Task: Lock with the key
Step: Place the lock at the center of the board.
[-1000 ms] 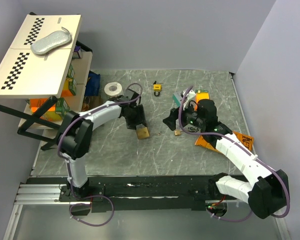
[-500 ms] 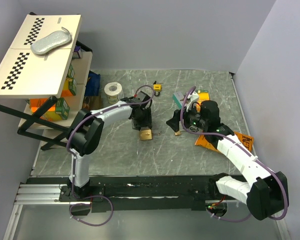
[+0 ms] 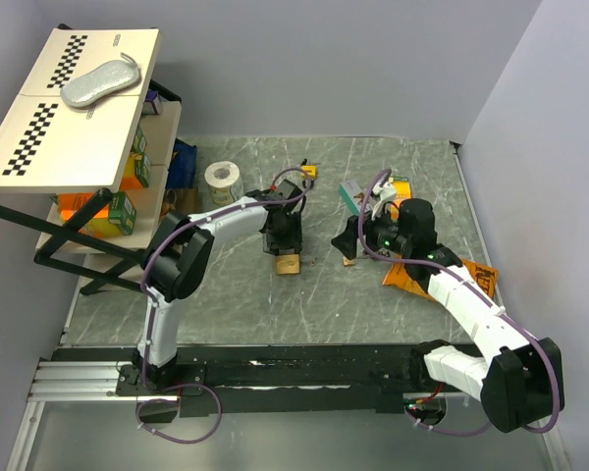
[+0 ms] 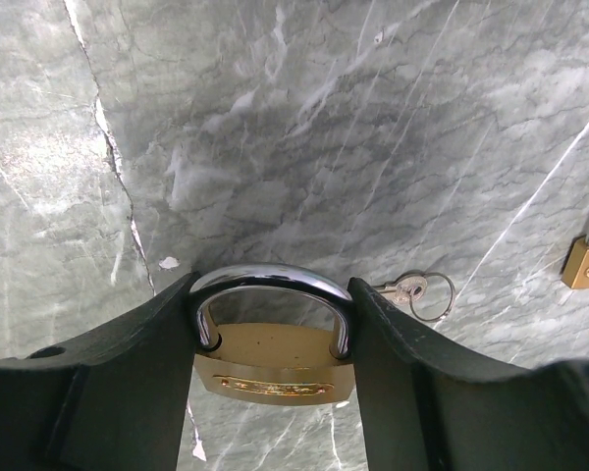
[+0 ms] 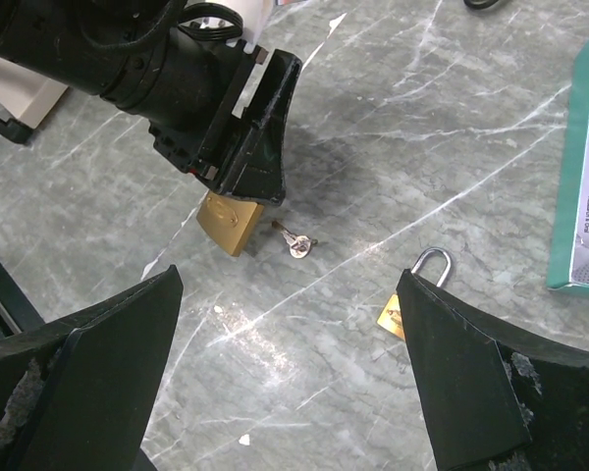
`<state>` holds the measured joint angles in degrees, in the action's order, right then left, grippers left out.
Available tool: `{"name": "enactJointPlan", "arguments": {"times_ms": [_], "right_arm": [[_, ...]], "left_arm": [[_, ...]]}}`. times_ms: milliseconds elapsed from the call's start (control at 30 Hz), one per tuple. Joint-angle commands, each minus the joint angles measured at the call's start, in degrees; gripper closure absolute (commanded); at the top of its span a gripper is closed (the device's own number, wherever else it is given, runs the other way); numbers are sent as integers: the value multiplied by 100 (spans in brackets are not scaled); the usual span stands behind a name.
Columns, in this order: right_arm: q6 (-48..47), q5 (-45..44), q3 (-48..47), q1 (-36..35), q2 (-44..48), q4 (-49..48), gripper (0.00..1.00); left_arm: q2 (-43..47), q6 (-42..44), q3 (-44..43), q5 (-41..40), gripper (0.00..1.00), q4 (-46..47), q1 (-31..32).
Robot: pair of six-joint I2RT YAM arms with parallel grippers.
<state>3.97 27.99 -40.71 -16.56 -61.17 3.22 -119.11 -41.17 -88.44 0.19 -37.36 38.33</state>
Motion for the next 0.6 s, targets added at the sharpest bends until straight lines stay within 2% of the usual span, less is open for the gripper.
{"name": "enactJointPlan", "arguments": {"times_ms": [0, 33, 100, 200, 267, 333, 567], "right_arm": [[8, 163, -25, 117, 87, -103, 1], [16, 198, -42, 126, 53, -111, 1], [25, 224, -77, 153, 17, -138, 1], [60, 260, -121, 162, -62, -182, 1], [60, 277, -148, 162, -115, -225, 1], [78, 295, -174, 162, -150, -226, 1], [34, 199, -429, 170, -325, -243, 1]], "left_arm": [[-262, 12, -24, -150, 62, 63, 34], [-245, 12, 20, -168, 54, 63, 26], [-218, 38, 46, -264, 50, 54, 26], [-148, 74, 108, -273, 38, 71, 26], [-95, 91, 99, -247, 26, 98, 26], [-51, 118, 56, -247, 20, 115, 26], [326, 302, -129, -309, 18, 256, -36]]}}
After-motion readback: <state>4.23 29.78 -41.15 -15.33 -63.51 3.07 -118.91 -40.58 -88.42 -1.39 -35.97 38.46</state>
